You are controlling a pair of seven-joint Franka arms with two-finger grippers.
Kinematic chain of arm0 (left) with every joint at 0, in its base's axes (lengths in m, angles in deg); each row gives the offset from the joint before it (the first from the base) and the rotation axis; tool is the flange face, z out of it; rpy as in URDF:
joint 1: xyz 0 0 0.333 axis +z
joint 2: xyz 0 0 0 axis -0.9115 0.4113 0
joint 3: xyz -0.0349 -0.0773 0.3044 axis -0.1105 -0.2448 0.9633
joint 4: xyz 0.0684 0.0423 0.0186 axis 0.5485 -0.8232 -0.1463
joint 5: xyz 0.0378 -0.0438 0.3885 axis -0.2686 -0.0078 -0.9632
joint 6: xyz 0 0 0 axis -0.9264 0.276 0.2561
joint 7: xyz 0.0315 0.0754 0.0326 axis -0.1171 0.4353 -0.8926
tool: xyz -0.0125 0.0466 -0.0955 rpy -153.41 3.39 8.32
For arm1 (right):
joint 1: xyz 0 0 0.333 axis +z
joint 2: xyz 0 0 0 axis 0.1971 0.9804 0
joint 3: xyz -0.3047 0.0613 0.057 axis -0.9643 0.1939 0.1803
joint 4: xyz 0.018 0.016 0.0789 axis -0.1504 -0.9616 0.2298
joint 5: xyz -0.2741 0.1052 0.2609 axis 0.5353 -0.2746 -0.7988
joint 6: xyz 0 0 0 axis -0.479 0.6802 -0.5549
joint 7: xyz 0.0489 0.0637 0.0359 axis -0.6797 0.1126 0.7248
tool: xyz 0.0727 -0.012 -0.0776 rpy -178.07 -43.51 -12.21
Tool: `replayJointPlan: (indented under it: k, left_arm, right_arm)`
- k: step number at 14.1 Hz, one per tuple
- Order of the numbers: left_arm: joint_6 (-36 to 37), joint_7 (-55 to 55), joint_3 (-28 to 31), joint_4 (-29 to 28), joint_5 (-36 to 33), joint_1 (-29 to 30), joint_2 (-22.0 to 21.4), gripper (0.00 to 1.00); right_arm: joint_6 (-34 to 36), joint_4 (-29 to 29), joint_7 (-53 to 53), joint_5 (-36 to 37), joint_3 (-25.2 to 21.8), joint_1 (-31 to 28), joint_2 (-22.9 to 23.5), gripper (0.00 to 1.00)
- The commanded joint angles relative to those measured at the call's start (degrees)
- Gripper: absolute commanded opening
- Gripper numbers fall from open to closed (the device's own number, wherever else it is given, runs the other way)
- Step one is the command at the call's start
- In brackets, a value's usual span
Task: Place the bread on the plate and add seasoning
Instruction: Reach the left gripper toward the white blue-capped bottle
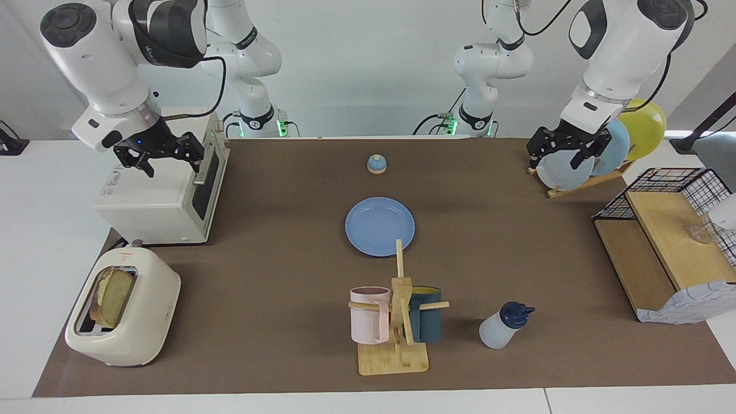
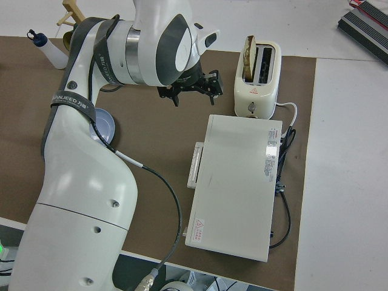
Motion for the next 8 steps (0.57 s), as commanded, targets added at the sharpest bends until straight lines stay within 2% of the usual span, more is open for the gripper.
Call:
replayJointPlan:
  k: [1,2,4,7,8]
  left_arm:
    - [-16.2,-1.8,0.5,-13.3,-0.5,-4.2,-5.1,1.0]
    - [-21.4,-6.3,0.5,-15.5,-0.5,-5.8,-4.0,1.0]
    - [-30.2,-13.1,0.6,-17.8,-0.9,-9.9,0.9,1.0]
    - [-43.9,-13.0,0.7,-17.5,-4.8,-11.1,11.1,1.0]
    - [-47.5,-13.0,0.7,-17.5,-6.7,-10.8,13.2,1.0]
  right_arm:
    - [-0.2,-1.0,0.3,-1.1,-0.3,-0.1,-1.0,1.0]
    - [-0.2,-1.0,0.3,-1.1,-0.3,-0.1,-1.0,1.0]
    - [-0.2,-1.0,0.3,-1.1,-0.3,-0.1,-1.0,1.0]
    - [-0.4,-1.0,0.8,-1.1,-0.3,-0.1,-1.0,1.0]
    - [-2.9,-0.5,1.0,-1.2,-0.3,-0.4,-0.5,1.0]
